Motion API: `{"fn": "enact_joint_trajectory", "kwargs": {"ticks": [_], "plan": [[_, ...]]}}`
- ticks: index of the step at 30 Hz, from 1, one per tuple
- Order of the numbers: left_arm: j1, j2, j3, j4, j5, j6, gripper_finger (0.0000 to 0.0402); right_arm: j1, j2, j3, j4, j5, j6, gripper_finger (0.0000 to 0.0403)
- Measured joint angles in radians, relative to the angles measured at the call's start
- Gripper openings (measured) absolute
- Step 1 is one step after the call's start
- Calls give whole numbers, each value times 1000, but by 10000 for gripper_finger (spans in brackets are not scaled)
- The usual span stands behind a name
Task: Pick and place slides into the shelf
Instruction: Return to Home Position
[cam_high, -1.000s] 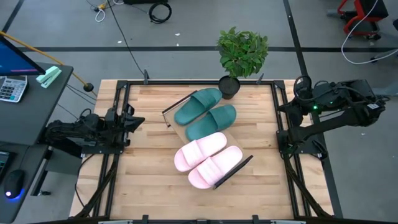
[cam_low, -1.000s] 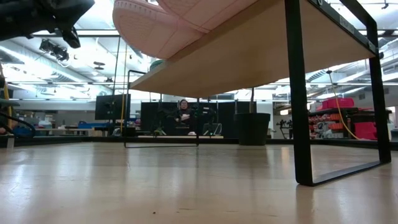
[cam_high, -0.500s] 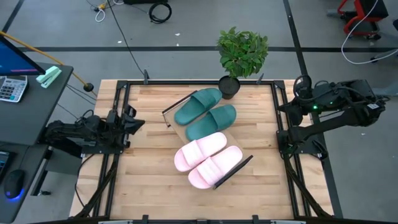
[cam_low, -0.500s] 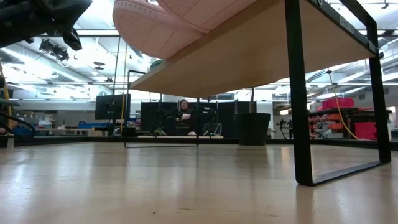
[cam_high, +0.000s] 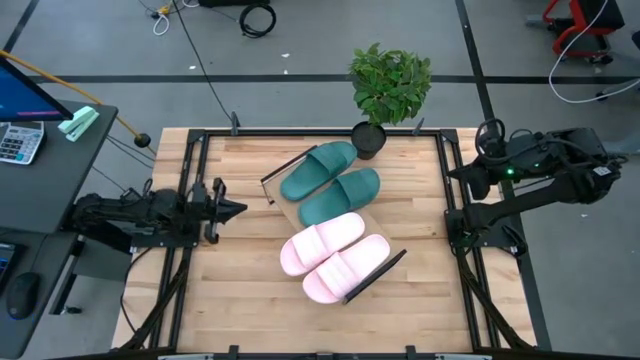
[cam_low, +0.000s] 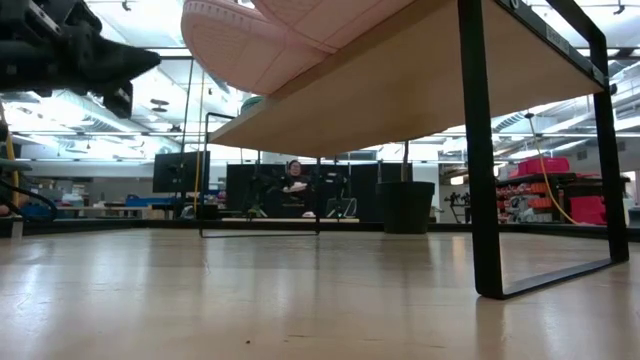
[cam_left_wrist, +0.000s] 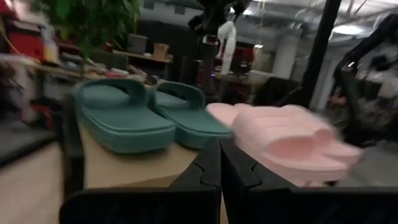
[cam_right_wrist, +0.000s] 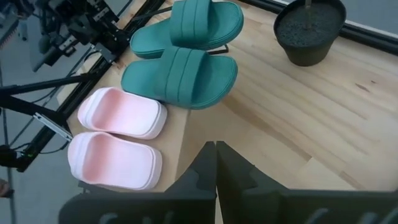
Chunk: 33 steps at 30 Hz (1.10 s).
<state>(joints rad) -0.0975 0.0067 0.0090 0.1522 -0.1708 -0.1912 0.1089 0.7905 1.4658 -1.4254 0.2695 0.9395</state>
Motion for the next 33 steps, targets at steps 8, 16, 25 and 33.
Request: {"fn": "enact_joint_trajectory", "kwargs": {"ticks": [8, 16, 25, 33], "plan": [[0, 0, 0, -99, -31, 45, 0, 0, -6, 0, -5, 0, 37, 2], [0, 0, 0, -107, -32, -4, 15, 0, -38, 0, -59, 37, 25, 2], [0, 0, -1, -85, -36, -7, 50, 0, -175, -16, -62, 118, -106, 1], [0, 0, -2, -76, -37, -7, 51, 0, -462, -199, -51, 143, -127, 0]]}}
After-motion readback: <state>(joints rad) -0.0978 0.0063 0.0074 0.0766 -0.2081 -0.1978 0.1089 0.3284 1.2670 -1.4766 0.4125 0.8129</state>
